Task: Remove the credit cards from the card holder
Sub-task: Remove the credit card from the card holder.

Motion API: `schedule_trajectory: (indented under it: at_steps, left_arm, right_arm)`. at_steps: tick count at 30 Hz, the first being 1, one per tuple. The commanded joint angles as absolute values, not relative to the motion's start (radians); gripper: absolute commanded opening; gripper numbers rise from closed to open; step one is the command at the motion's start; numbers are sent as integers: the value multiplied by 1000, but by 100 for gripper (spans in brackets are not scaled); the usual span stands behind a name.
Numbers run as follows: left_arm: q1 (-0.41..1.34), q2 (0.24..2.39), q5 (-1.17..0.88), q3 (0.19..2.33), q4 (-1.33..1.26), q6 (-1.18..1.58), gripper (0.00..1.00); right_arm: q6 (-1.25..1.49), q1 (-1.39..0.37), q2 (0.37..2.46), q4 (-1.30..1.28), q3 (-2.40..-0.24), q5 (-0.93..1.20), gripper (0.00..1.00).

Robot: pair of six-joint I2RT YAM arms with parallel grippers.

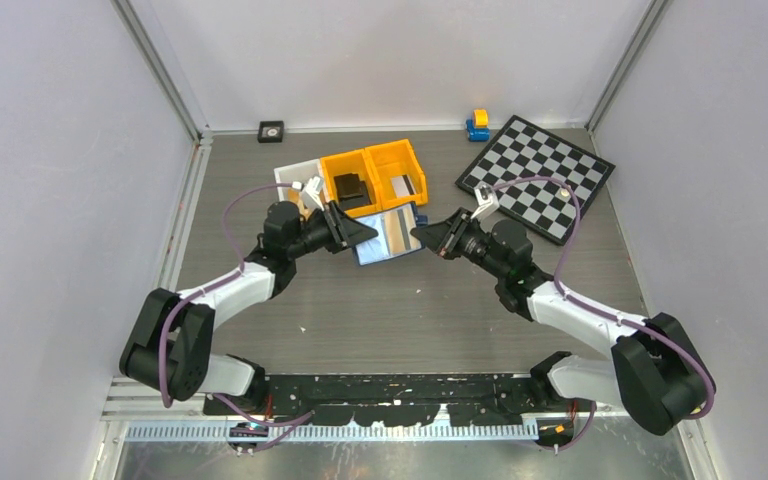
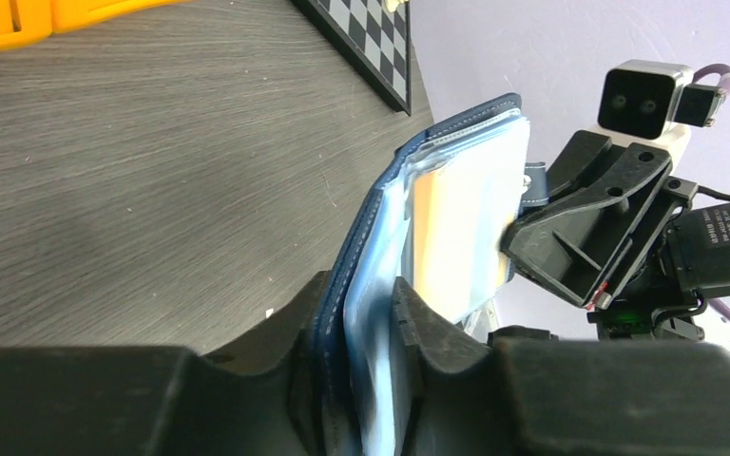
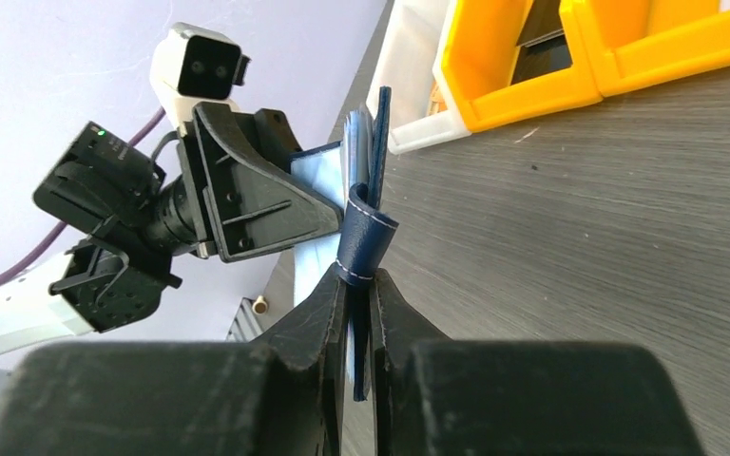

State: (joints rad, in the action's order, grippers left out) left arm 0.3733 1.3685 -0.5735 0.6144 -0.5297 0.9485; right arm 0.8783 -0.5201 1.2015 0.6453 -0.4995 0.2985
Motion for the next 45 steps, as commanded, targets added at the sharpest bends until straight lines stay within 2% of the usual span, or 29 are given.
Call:
schedule_trajectory:
  at_steps: [1, 7, 14, 15, 17, 18, 23, 26, 27, 36, 42, 45]
  left_arm:
    - [367, 1387, -566, 643, -528, 921, 22]
    - [378, 1427, -589, 654, -551, 928, 0]
    - [403, 1484, -599, 681, -554, 930, 0]
    - [405, 1486, -599, 681, -557, 931, 0]
    - [405, 1480, -598, 680, -557, 932, 0]
    - [405, 1476, -594, 677, -557, 931, 0]
    - [405, 1447, -571, 666, -542, 921, 0]
    - [405, 1441, -565, 666, -534, 917, 0]
    - [405, 1441, -565, 667, -535, 918, 0]
    - [404, 1426, -560, 659, -537, 927, 0]
    - [399, 1422, -562, 653, -553, 940, 0]
    - [395, 1419, -558, 649, -551, 943, 0]
  right_arm:
    - [815, -519, 1174, 606, -535, 221, 0]
    - [804, -539, 1216, 617, -565, 269, 0]
    - [644, -682, 1196, 476, -637, 191, 1]
    - [622, -703, 1194, 453, -647, 168, 3]
    - [592, -729, 1191, 414, -662, 124, 15]
    - [587, -736, 1189, 399, -665, 92, 17]
    - [587, -738, 1188, 354, -670, 24, 16]
    - [591, -739, 1203, 366, -677, 60, 30]
    - [596, -739, 1208, 367, -679, 59, 32]
    - [618, -737, 1193, 300, -679, -92, 38]
    - [630, -736, 1184, 375, -649, -33, 38]
    - [638, -732, 1171, 415, -633, 15, 45]
